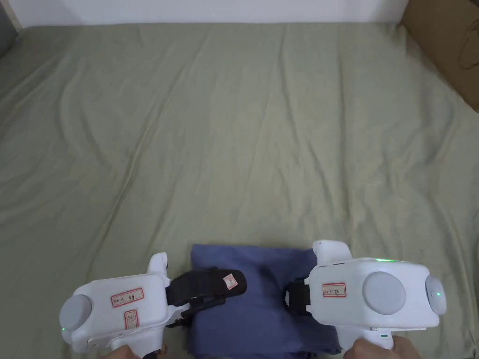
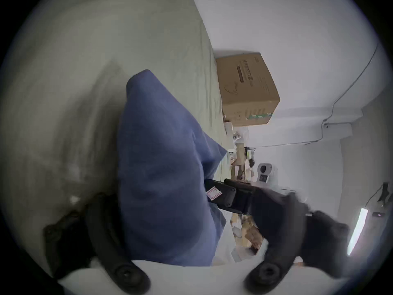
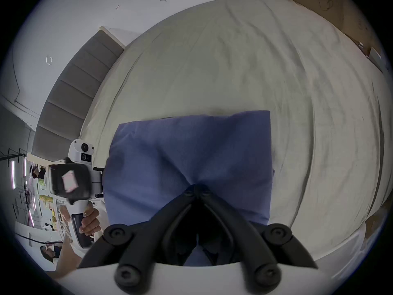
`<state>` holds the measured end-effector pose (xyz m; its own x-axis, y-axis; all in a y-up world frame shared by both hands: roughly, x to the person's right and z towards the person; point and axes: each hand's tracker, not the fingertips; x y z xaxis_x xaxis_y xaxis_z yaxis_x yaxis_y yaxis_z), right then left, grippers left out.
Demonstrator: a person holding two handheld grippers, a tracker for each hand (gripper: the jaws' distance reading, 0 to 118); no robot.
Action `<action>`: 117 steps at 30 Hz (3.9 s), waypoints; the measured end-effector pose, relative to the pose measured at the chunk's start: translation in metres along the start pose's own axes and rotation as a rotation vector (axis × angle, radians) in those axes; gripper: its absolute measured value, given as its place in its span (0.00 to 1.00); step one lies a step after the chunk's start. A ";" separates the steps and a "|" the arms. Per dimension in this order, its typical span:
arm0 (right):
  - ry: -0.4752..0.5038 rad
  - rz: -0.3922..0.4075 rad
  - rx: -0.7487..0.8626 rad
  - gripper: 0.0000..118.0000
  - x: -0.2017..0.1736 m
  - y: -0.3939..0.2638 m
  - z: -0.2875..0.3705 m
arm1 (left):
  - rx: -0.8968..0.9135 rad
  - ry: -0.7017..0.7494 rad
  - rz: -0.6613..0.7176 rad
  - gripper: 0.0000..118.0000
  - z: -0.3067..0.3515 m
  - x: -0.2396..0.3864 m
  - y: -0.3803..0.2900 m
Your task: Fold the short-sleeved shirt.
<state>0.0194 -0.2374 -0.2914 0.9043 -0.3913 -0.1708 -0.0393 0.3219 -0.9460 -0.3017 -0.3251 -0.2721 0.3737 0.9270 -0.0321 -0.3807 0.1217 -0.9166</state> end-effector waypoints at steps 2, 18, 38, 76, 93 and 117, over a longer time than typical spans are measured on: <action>-0.012 0.008 0.002 0.00 -0.003 -0.001 0.003 | -0.026 0.090 -0.004 0.23 0.003 -0.004 0.004; -0.016 0.002 0.075 0.00 -0.015 -0.010 0.039 | 0.029 0.542 -0.200 0.23 0.160 0.028 0.073; -0.038 0.030 -0.006 0.00 -0.028 -0.003 0.002 | 0.276 1.359 -0.286 0.96 0.310 0.007 0.147; -0.396 0.257 0.865 0.00 -0.067 0.000 0.208 | 0.838 0.943 -0.831 0.00 0.115 0.308 -0.079; -0.383 0.250 1.003 0.48 -0.080 -0.015 0.242 | 0.990 0.935 -0.977 0.81 0.097 0.339 -0.106; -0.403 0.289 1.092 0.96 -0.087 -0.015 0.247 | 0.973 0.909 -1.017 0.90 0.092 0.350 -0.112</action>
<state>0.0460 0.0050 -0.1943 0.9972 0.0512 -0.0548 -0.0575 0.9911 -0.1204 -0.2060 0.0180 -0.1438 0.9831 -0.1126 -0.1445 0.0911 0.9848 -0.1478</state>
